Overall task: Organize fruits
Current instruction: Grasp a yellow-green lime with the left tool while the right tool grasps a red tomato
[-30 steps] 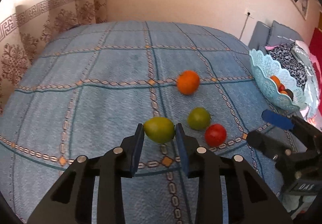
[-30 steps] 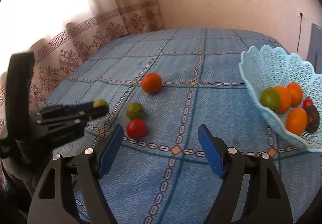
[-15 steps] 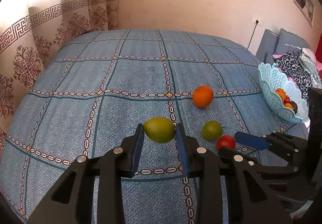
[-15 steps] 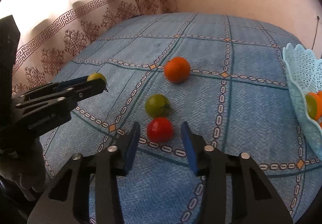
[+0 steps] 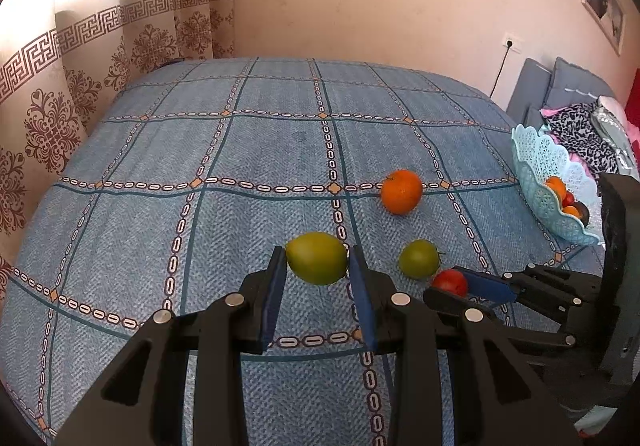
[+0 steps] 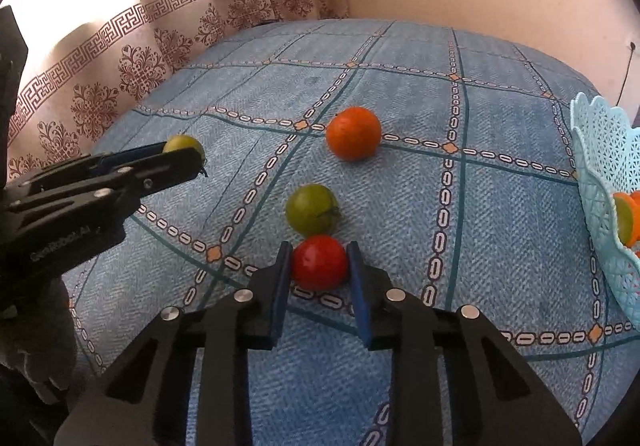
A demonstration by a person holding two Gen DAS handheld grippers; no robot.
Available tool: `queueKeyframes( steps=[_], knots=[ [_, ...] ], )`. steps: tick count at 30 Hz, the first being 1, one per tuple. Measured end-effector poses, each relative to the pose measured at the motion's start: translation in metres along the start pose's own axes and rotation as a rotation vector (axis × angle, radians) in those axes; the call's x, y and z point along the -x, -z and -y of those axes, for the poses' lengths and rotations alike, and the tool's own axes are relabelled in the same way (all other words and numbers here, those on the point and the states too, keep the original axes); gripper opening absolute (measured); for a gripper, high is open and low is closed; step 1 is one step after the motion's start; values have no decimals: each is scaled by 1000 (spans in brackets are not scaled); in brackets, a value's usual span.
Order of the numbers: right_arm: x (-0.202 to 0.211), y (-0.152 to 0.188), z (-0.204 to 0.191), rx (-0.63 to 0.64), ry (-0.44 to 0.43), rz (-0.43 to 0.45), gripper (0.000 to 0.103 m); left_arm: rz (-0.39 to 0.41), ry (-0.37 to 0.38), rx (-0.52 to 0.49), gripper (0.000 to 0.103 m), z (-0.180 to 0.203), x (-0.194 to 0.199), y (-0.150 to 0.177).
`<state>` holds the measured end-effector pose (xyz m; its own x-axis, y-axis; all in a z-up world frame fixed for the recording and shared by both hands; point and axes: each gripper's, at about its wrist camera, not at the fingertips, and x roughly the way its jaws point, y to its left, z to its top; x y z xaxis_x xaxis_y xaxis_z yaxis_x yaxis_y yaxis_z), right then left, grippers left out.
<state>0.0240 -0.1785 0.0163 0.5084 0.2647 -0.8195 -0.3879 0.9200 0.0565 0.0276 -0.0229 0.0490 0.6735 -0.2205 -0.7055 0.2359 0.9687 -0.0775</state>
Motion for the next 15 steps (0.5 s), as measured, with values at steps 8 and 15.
queueKeyframes(
  steps=[8,15],
  knots=[
    [24,3,9,-33,-21,51,28,8,3,-8,32,4,2,1],
    [42,3,15,-54,-24,93,28,23,7,-17,32,8,8,0]
  ],
)
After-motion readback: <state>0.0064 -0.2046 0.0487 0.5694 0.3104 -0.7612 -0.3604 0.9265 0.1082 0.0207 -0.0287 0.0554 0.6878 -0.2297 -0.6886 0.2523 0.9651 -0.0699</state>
